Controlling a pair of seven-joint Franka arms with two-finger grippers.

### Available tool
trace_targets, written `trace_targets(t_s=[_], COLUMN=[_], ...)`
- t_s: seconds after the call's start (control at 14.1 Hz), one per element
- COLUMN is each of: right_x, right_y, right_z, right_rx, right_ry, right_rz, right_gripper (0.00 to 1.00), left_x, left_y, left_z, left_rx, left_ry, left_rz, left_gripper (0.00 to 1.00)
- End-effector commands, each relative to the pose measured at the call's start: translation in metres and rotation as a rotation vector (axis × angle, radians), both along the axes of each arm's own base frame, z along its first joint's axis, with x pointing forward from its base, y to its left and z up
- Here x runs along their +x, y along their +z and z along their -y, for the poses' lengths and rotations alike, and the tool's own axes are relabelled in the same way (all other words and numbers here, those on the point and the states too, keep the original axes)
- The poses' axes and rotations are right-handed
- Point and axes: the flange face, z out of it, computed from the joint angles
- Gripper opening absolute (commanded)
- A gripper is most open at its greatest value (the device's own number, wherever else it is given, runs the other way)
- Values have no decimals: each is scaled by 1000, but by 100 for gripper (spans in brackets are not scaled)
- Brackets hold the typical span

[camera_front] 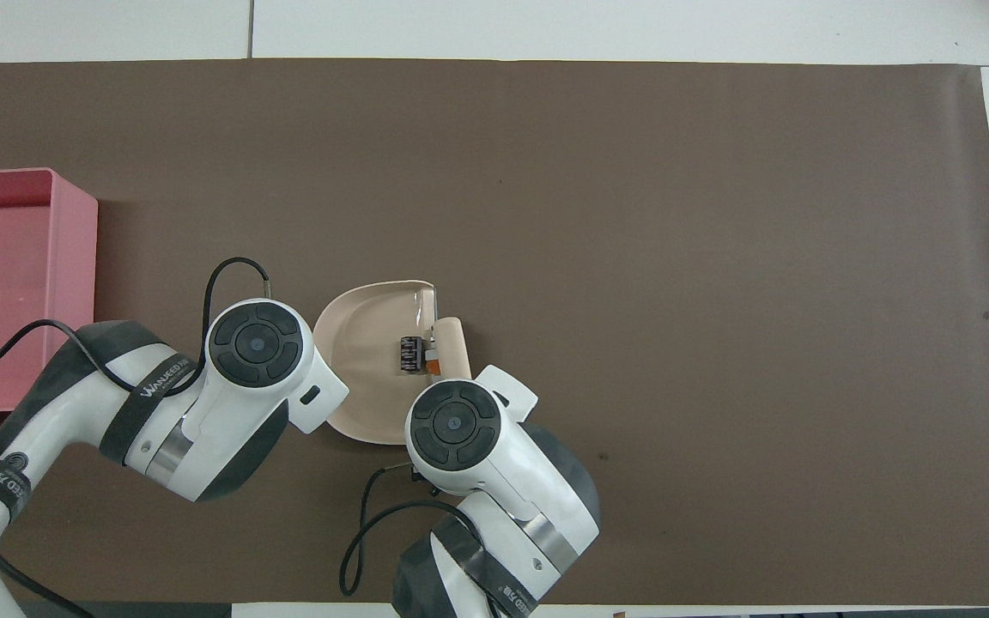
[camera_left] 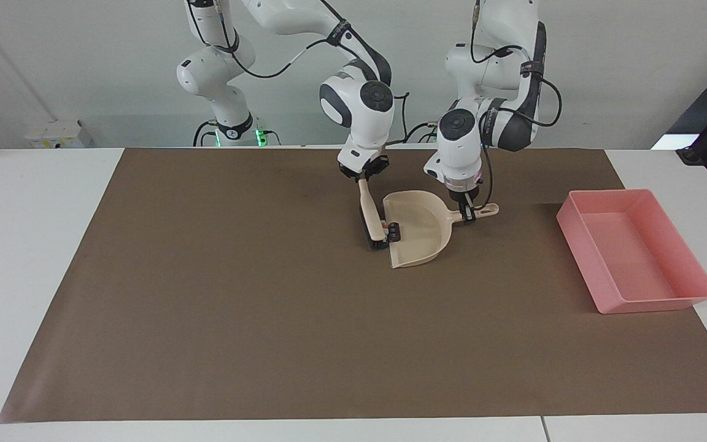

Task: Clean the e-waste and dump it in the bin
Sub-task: 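Sweep the small electronic part into the dustpan with the right gripper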

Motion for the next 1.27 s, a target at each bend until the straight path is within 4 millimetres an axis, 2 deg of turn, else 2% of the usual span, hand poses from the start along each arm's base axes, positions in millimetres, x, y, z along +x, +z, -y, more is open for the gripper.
trace_targets(t_s=[0.0,0.35,0.57,0.71,0.85,0.92,1.06,1.2], right_x=[12,14,17,25,33,41,63,82], right_y=[2,12,35,60,90,102,122,137], right_z=[-18,-23,-7,14,49,74,137,197], right_rx=[168,222,213,214,181,126,60,3], right_ry=[-40,-93,-87,-100,-126,-131,-176,-224], right_rz=[-11,-22,-41,-57,-83,-66,-49,-31], right_gripper=[0,0,0,0,0,0,0,0], left_x=[-9,-6,-4,0,4,7,10,18], left_y=[2,1,-1,-1,-3,-5,-5,1], left_z=[-6,-13,-17,-24,-31,-37,-41,-55], left_rx=[4,-15,-34,-47,-68,-71,-121,-172], left_ry=[-29,-13,-14,-2,-29,-37,-15,-11], left_rz=[10,31,46,58,68,60,40,20], left_gripper=[1,1,1,0,0,0,0,0])
